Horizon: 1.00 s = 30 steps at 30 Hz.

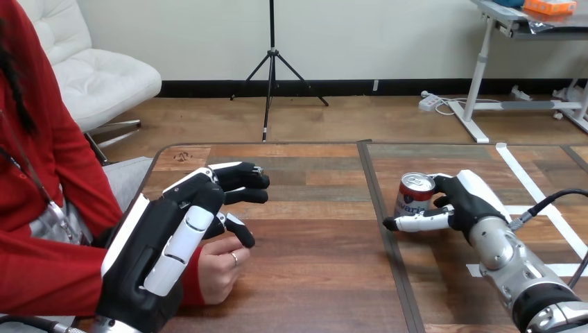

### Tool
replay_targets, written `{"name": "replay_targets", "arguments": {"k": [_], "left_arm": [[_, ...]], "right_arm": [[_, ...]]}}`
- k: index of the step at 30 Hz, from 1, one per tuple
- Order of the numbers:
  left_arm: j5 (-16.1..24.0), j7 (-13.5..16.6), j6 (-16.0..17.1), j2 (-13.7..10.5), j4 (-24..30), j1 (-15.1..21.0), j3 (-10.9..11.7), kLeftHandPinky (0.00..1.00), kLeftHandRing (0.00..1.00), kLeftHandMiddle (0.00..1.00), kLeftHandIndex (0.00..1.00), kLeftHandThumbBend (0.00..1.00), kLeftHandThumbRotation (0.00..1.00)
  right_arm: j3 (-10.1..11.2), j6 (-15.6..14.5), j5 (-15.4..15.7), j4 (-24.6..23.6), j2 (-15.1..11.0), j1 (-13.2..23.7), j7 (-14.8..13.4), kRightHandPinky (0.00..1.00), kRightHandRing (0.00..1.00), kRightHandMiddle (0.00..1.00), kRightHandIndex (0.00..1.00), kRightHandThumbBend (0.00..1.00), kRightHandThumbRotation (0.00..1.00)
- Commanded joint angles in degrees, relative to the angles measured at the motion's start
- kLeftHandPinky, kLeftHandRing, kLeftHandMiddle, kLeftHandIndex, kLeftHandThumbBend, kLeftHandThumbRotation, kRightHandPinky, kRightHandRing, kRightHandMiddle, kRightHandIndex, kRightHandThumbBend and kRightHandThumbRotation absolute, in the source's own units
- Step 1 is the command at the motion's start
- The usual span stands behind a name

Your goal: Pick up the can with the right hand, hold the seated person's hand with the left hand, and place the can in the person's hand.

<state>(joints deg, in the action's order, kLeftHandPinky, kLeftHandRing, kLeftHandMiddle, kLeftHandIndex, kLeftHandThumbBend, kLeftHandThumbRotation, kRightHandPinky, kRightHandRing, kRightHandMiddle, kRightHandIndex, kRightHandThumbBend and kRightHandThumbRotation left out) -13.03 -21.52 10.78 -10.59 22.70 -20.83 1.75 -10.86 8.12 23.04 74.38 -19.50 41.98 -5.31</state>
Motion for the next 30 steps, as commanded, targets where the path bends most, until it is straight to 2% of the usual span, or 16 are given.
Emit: {"name": "replay_targets", "arguments": {"k": [1, 24, 30], "left_arm": [[-0.63, -0.03, 1.72, 0.1, 0.09, 2.06, 0.3, 0.42, 0.71, 0.72, 0.68, 0.68, 0.87], [-0.23, 0.42, 1.95, 0.16, 0.61, 1.41, 0.53, 0.46, 0.7, 0.71, 0.68, 0.69, 0.86], [-0.29, 0.36, 1.99, 0.0, 0.85, 1.18, 0.65, 0.46, 0.7, 0.71, 0.68, 0.68, 0.86]], "right_arm": [[-0.64, 0.42, 0.46, -0.36, 0.98, 1.75, -1.98, 0.73, 0.83, 0.86, 0.84, 1.0, 0.32], [-1.11, 0.49, 0.95, -0.03, 3.0, 1.69, -5.26, 0.72, 0.82, 0.83, 0.8, 1.0, 0.36], [-0.31, 0.93, 0.1, 0.04, 3.63, 1.55, -6.31, 0.68, 0.77, 0.79, 0.77, 0.97, 0.34]]}}
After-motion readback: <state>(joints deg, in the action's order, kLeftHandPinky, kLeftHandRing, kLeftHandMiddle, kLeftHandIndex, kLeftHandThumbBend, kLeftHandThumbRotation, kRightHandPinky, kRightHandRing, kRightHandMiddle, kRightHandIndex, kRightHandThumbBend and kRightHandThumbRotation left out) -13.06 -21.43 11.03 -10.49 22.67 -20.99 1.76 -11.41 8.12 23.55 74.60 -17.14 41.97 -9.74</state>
